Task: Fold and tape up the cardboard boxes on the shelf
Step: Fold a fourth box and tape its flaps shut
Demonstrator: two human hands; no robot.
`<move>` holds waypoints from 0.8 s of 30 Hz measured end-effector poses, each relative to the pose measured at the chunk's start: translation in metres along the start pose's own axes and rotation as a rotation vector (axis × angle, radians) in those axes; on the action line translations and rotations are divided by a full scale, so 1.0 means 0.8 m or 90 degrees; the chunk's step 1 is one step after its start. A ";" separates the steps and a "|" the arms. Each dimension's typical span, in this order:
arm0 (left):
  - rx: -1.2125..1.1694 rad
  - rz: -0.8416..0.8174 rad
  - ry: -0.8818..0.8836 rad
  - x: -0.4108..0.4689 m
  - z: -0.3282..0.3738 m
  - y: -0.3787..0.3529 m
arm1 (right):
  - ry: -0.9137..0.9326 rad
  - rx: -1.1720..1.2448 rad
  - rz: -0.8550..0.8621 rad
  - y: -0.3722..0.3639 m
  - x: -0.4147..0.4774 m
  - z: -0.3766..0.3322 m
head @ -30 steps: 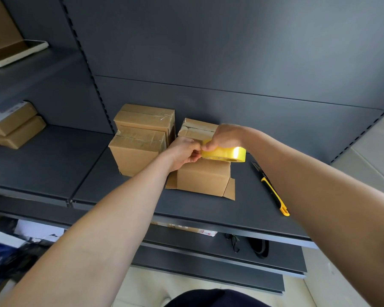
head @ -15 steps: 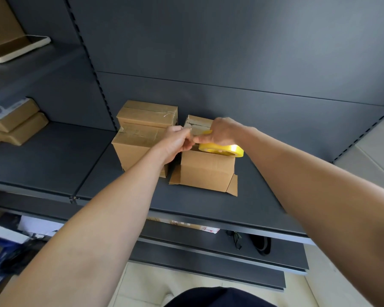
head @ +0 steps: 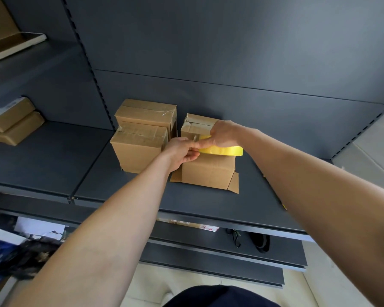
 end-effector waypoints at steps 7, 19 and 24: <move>-0.023 0.049 -0.003 0.005 -0.003 -0.009 | -0.004 0.001 0.097 0.021 0.002 0.011; -0.016 0.075 0.002 0.013 -0.009 -0.012 | -0.072 0.264 -0.115 0.023 -0.017 0.044; 0.050 0.078 -0.028 0.014 -0.003 -0.021 | -0.106 0.190 0.061 0.028 -0.014 0.048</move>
Point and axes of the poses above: each hand's wrist, its own x-axis towards the middle knuckle, its own y-axis out of the back of the hand, z = x × y, the point moved 1 cm from there along x, towards the middle knuckle, and after that the axes turned 8 degrees about z, right-handed, at the moved point
